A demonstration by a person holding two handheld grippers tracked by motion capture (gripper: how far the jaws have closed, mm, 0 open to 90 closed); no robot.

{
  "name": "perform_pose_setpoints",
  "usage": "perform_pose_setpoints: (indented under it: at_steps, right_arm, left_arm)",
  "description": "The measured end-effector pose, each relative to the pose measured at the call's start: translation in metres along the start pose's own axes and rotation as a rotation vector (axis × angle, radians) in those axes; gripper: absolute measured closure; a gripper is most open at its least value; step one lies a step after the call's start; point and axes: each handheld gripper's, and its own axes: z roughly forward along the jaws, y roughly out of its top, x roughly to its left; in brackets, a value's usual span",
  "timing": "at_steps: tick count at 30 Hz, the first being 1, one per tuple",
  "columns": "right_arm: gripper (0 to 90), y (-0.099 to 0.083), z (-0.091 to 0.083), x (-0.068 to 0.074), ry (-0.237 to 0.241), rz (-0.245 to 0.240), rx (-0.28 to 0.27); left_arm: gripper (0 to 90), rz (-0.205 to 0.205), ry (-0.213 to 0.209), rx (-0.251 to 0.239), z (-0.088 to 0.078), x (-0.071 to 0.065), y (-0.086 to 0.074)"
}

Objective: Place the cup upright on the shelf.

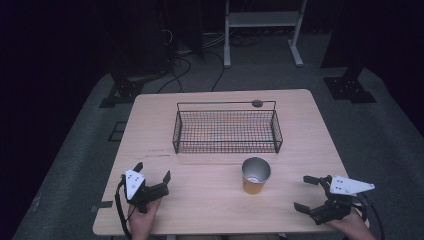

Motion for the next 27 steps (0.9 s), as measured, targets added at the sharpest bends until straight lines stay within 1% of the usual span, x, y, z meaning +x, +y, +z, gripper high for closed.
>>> perform_pose_setpoints:
  at_steps: [5, 13, 16, 22, 27]
  right_arm:
    - [0.0, 0.005, 0.005, 0.004, 0.013, -0.012, 0.002]
    - [0.0, 0.010, 0.008, 0.008, 0.018, -0.015, -0.013]
    - [0.0, 0.014, 0.011, 0.009, 0.023, -0.021, -0.017]
    - [0.0, 0.020, 0.018, 0.011, 0.029, -0.032, -0.005]
    - [0.0, 0.022, 0.022, 0.012, 0.024, -0.036, -0.003]
  left_arm:
    - [0.0, -0.001, 0.000, 0.000, 0.000, 0.000, 0.000]
    - [0.0, -0.004, 0.001, -0.001, 0.000, 0.000, 0.000]
    - [0.0, -0.001, 0.003, -0.001, 0.000, 0.000, 0.000]
    - [0.0, -0.003, 0.003, -0.002, 0.000, 0.000, 0.000]
    - [0.0, -0.002, 0.002, -0.003, 0.000, 0.000, 0.000]
